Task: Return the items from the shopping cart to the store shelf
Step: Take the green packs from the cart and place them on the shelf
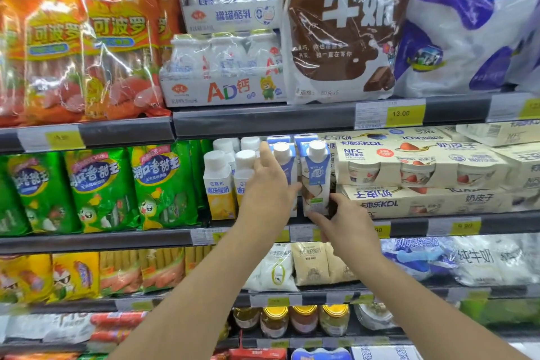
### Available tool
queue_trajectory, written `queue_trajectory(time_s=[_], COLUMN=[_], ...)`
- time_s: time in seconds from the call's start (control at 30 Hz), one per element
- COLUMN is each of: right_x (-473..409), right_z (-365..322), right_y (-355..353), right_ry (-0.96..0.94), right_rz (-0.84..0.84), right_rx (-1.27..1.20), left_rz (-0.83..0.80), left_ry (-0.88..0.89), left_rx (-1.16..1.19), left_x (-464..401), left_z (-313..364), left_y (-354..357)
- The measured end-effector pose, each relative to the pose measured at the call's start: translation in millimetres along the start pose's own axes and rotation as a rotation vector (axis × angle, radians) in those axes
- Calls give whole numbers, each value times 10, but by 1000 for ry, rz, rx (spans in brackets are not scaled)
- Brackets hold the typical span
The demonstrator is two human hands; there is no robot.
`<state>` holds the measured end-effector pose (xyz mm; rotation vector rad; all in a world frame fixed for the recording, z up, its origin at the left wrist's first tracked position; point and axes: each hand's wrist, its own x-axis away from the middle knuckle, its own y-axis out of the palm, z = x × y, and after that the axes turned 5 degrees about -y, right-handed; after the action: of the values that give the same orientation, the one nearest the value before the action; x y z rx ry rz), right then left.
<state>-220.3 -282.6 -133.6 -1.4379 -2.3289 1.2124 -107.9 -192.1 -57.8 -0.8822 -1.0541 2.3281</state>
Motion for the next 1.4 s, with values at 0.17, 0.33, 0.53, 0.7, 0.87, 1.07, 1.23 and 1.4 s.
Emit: queue_trajectory(time_s=[0.17,0.33,0.53,0.7,0.87,1.07,1.23,1.4], right_x=[356,334,358,375,367,373,334,304], right_z=[-152,-670,-727,-523,-440,-374,-272,-178], right_y=[-73,319,538,457,390,335,260,191], right_ry=[-95,-244,-174,-89,-6,23,39,38], right_rz=[168,65,3,12,22,14,34,37], right_rx=[-186,-170,-191,-170,-219,-228,-210,-211], left_rz=[239,242,131,42,58,105,373,170], left_ry=[277,6,-82,-150,-183,-159,220,242], left_rx=[-51,-15,115,148,165,146,51,-130], left_x=[334,182,-13,-101,-86,-34,30,-111], left_z=[-510,-1415,-1393,-1312,-1288,-1293,-1079,-771], left_y=[-331,-613,-414,-246,-229,-314,-507,-461])
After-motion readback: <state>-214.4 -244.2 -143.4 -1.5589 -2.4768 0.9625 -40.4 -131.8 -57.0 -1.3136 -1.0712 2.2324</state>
